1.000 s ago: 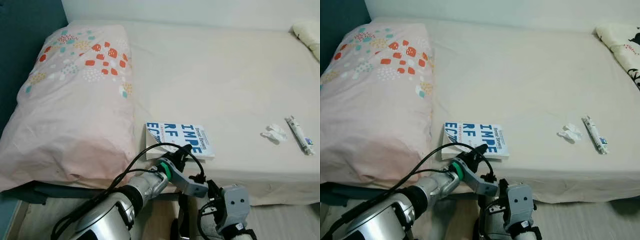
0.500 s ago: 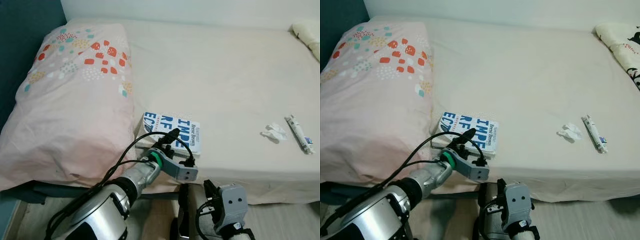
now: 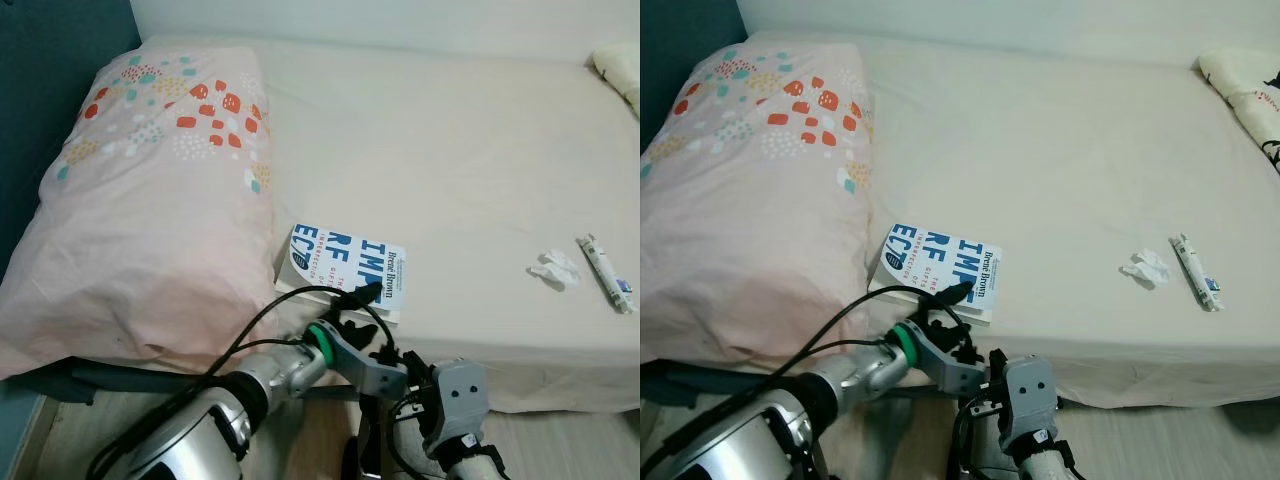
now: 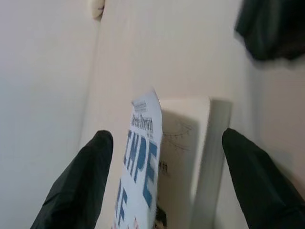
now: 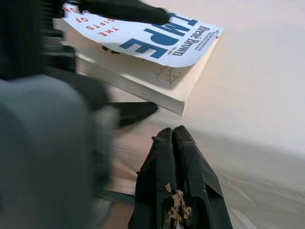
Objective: Clean up the room
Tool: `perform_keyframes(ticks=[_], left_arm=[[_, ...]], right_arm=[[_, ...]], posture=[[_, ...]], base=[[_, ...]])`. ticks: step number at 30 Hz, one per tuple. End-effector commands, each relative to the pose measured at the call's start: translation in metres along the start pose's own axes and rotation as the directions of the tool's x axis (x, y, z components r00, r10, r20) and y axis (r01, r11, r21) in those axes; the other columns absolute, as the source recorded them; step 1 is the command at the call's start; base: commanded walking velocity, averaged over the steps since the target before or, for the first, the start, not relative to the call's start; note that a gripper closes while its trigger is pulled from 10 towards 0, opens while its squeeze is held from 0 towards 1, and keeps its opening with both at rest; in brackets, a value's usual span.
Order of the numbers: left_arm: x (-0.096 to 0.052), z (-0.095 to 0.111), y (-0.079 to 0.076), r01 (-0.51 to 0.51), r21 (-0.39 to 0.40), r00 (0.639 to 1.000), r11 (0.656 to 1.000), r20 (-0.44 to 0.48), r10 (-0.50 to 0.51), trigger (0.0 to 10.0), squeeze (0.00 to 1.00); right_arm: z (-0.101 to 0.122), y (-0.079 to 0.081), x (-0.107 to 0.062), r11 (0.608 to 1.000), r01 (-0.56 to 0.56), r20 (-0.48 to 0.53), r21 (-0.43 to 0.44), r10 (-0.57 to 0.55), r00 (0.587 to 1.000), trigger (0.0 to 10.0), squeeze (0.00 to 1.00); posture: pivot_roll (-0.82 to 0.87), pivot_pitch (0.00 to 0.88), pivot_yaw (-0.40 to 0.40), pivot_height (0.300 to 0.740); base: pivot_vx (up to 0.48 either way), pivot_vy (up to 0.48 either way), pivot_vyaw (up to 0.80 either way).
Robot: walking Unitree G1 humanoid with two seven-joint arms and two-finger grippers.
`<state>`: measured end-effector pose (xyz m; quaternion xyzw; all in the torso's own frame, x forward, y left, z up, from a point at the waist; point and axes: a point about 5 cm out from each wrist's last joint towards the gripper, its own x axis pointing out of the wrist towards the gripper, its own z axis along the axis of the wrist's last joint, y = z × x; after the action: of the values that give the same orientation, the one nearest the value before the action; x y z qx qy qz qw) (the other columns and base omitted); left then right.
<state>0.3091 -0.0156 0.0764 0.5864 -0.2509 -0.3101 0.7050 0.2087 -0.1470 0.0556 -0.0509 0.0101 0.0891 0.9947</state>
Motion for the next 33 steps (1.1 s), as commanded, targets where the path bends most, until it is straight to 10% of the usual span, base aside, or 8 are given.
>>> perform_keyframes(ticks=[1, 12, 27, 31, 33], left_arm=[[0.006, 0.004, 0.002, -0.003, 0.009, 1.0, 1.0, -0.026, 0.004, 10.0, 0.0], [0.029, 0.017, 0.029, -0.067, 0.001, 0.997, 0.998, -0.033, 0.067, 10.0, 0.0], [0.029, 0.028, 0.024, 0.0, -0.002, 0.999, 1.0, 0.051, 0.001, 10.0, 0.0], [0.009, 0.016, 0.014, 0.085, -0.123, 0.987, 0.989, 0.144, -0.066, 10.0, 0.0], [-0.005, 0.011, 0.021, 0.096, -0.362, 0.981, 0.927, 0.194, -0.025, 10.0, 0.0]], right_arm=[[-0.008, -0.002, -0.004, 1.0, 0.004, -0.043, 0.004, -0.004, 0.999, 10.0, 0.0], [-0.008, -0.001, -0.005, 1.0, 0.012, -0.042, 0.004, -0.012, 0.999, 10.0, 0.0], [-0.009, -0.002, -0.006, 1.0, 0.022, -0.045, 0.003, -0.022, 0.999, 10.0, 0.0], [-0.01, -0.001, -0.007, 1.0, 0.027, -0.047, 0.009, -0.026, 0.999, 10.0, 0.0], [-0.009, 0.001, -0.005, 0.999, 0.029, -0.041, 0.017, -0.028, 0.999, 10.0, 0.0]], posture=[[-0.07, 0.14, -0.017, 0.53], [-0.09, 0.144, -0.004, 0.53], [-0.11, 0.148, 0.001, 0.53], [-0.08, 0.157, 0.009, 0.53], [-0.07, 0.158, 0.013, 0.53]], base=[[0.0, 0.0, 0.0], [0.0, 0.0, 0.0], [0.0, 0.0, 0.0], [0.0, 0.0, 0.0], [0.0, 0.0, 0.0]])
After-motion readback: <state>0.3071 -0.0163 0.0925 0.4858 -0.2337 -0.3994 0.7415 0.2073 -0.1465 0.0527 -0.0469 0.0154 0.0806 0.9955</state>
